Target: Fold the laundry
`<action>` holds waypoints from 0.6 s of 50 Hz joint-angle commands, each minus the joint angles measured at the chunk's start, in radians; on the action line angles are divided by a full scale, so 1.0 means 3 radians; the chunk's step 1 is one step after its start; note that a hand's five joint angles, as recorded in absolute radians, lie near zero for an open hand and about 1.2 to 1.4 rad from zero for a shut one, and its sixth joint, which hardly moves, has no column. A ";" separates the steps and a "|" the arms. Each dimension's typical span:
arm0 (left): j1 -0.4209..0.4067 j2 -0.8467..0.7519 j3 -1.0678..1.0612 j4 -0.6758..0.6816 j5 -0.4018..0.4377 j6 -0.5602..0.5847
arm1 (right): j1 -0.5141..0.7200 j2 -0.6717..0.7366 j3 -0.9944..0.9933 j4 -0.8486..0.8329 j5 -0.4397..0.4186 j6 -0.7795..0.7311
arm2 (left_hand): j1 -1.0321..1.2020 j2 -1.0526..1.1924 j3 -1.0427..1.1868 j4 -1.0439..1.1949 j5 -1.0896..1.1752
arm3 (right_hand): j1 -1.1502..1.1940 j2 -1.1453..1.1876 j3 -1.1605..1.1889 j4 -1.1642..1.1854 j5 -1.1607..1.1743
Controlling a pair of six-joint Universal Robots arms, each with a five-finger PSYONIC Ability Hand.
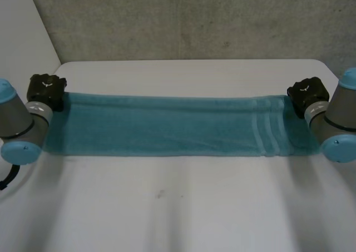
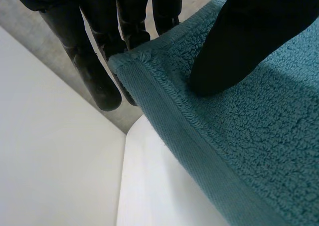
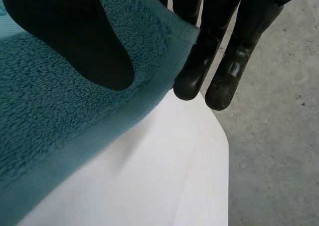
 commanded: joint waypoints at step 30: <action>-0.0496 0.1466 -0.1563 0.0333 0.0013 0.0044 | -0.0474 -0.1679 0.1357 0.0636 -0.0710 0.1128 | -0.3096 -0.3412 -0.3398 -0.3407 -0.3293 | -0.2434 -0.3115 -0.3161 -0.3167 -0.3089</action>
